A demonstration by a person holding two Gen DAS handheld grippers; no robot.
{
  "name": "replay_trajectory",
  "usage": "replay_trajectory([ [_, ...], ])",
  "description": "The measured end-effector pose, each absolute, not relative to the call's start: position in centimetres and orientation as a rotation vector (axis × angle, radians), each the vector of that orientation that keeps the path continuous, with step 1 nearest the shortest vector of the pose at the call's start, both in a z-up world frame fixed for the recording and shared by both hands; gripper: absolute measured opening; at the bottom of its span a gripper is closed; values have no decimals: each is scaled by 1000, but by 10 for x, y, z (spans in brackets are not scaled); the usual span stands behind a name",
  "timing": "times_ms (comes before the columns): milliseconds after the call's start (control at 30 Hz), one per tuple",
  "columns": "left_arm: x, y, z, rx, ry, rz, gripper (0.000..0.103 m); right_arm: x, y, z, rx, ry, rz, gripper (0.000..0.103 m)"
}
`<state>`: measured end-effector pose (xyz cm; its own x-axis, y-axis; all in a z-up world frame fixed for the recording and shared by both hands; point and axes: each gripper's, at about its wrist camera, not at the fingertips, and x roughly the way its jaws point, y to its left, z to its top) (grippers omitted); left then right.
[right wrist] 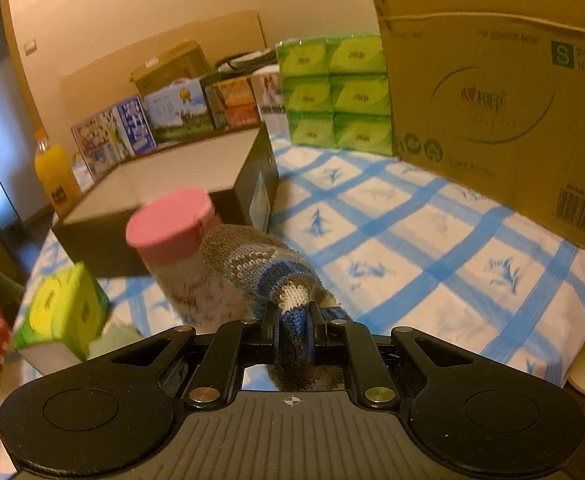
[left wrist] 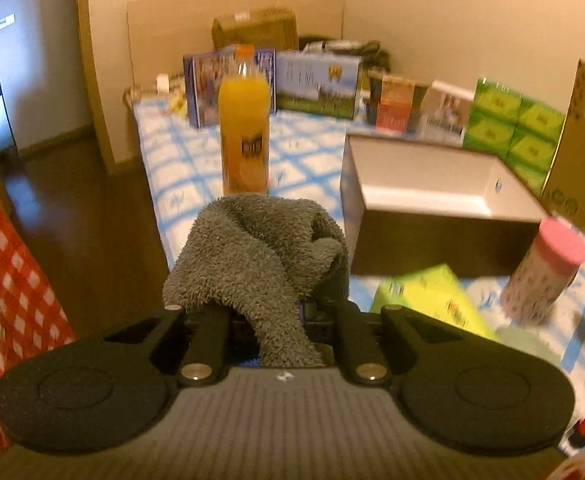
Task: Organize soft objects
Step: 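Lift the mitten toward the brown box with the right gripper while the left lifts the grey cloth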
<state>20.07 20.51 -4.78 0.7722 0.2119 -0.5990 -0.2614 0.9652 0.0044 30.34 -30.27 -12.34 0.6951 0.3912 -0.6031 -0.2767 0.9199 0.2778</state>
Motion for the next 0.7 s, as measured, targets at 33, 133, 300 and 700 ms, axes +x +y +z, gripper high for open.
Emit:
replay_trajectory([
  [33,203,205,-42,-76,626,252,11,308,-306,-119,179,705,382,12],
  [133,214,202,-29,-60,598,230,11,321,-312,-104,196,680,409,12],
  [300,248,190,-17,-33,575,177,11,351,-311,-76,238,630,479,12],
  [700,355,160,-6,-34,560,58,11,453,-260,-43,267,567,690,12],
])
